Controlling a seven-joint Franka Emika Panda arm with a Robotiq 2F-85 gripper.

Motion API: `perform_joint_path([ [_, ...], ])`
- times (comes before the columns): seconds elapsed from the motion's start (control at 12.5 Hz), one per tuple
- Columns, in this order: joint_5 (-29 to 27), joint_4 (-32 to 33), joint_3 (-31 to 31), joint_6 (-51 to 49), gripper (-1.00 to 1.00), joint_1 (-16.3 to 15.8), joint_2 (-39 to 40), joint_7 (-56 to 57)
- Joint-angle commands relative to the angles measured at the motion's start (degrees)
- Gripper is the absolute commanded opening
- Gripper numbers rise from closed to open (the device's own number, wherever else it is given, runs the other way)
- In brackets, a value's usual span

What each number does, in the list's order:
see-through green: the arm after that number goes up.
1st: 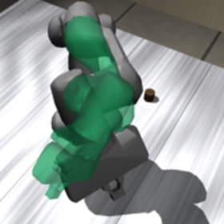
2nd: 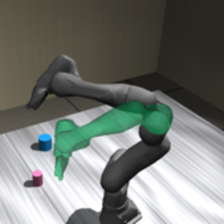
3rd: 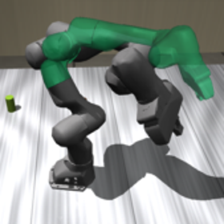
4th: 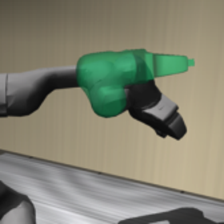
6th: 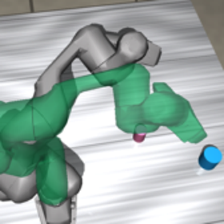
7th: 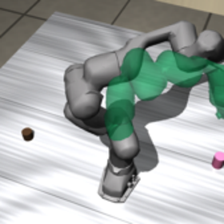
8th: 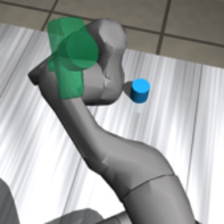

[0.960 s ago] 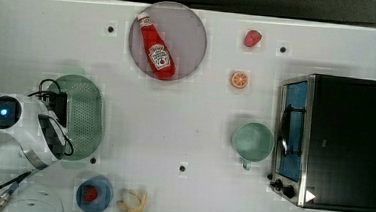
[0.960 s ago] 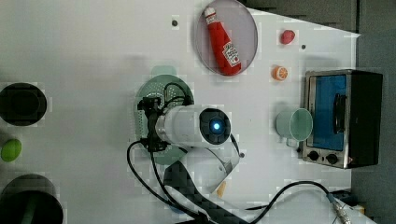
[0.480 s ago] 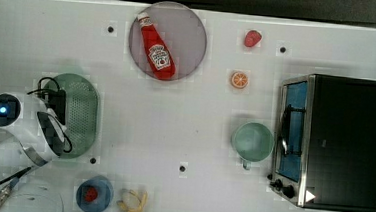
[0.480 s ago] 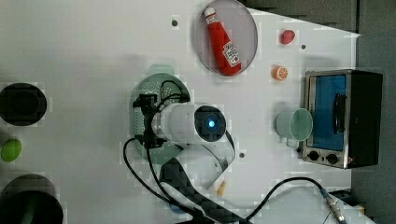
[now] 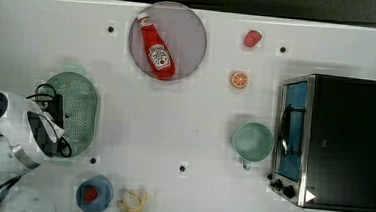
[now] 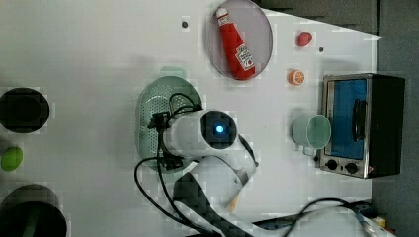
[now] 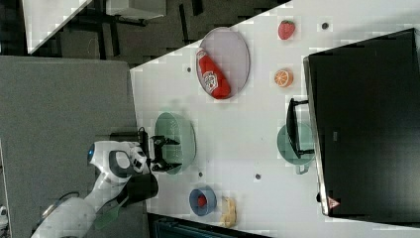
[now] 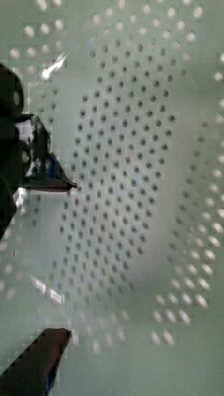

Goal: Drag strainer right to left.

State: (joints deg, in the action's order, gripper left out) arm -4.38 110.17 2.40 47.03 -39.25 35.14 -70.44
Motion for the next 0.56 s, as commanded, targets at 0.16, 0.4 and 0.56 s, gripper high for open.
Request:
perform_joint_path([
  [0.16,-0.47,-1.15,-7.33,-8.53,1.0,1.19,-16.1,22.71],
  [0.4,-0.41,-1.2,-13.82,-16.34,1.0,1.61,-26.15,32.99],
  [0.56,0.29,-1.43,-18.97,-21.38,1.0,1.82,-32.48,39.29],
])
